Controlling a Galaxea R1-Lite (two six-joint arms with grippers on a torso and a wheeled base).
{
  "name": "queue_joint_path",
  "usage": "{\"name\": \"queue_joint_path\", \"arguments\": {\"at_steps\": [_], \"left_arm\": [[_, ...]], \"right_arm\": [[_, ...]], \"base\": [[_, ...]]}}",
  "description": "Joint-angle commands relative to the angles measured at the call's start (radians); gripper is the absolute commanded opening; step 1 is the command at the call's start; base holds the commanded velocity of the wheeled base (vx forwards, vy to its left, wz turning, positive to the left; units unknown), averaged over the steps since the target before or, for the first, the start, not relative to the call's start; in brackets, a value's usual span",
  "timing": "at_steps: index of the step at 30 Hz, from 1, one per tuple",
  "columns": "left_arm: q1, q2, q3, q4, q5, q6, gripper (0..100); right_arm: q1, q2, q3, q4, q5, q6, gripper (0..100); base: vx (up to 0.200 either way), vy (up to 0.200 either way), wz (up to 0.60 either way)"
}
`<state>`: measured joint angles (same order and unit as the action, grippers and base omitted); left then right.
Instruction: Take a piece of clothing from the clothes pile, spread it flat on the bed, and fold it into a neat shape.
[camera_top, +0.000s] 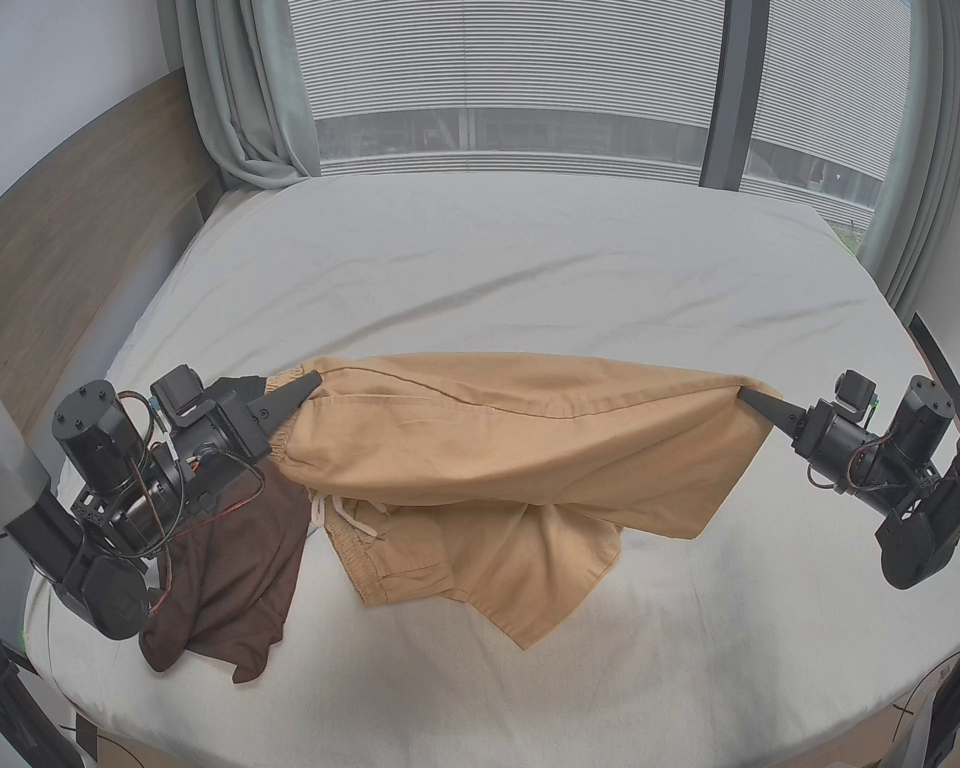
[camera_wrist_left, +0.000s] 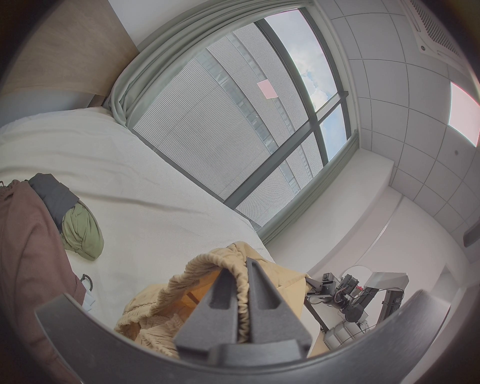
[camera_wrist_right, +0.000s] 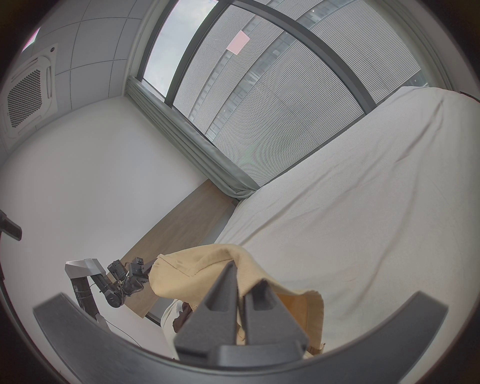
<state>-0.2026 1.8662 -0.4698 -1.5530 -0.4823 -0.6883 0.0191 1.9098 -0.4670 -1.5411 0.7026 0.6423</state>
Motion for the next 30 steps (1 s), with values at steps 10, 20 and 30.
{"name": "queue_joint_path", "arguments": {"at_steps": [10,20,30], "left_arm": [[0.0,-0.018,-0.043,-0.002,0.027,-0.134,0],[0.002,-0.018,-0.055,-0.002,0.031,-0.215,0],[0.022,-0.01,-0.055,-0.002,0.031,-0.214,0]], "right_arm": [[-0.004,0.012,-0.004,-0.001,0.002,-0.001,0],[-0.004,0.02,-0.005,-0.002,0.002,-0.001,0],[-0.018,0.014,-0.012,-0.002,0.003,-0.001,0]], "base": [[0.0,0.0,0.0],[0.0,0.0,0.0],[0.0,0.0,0.0]]}}
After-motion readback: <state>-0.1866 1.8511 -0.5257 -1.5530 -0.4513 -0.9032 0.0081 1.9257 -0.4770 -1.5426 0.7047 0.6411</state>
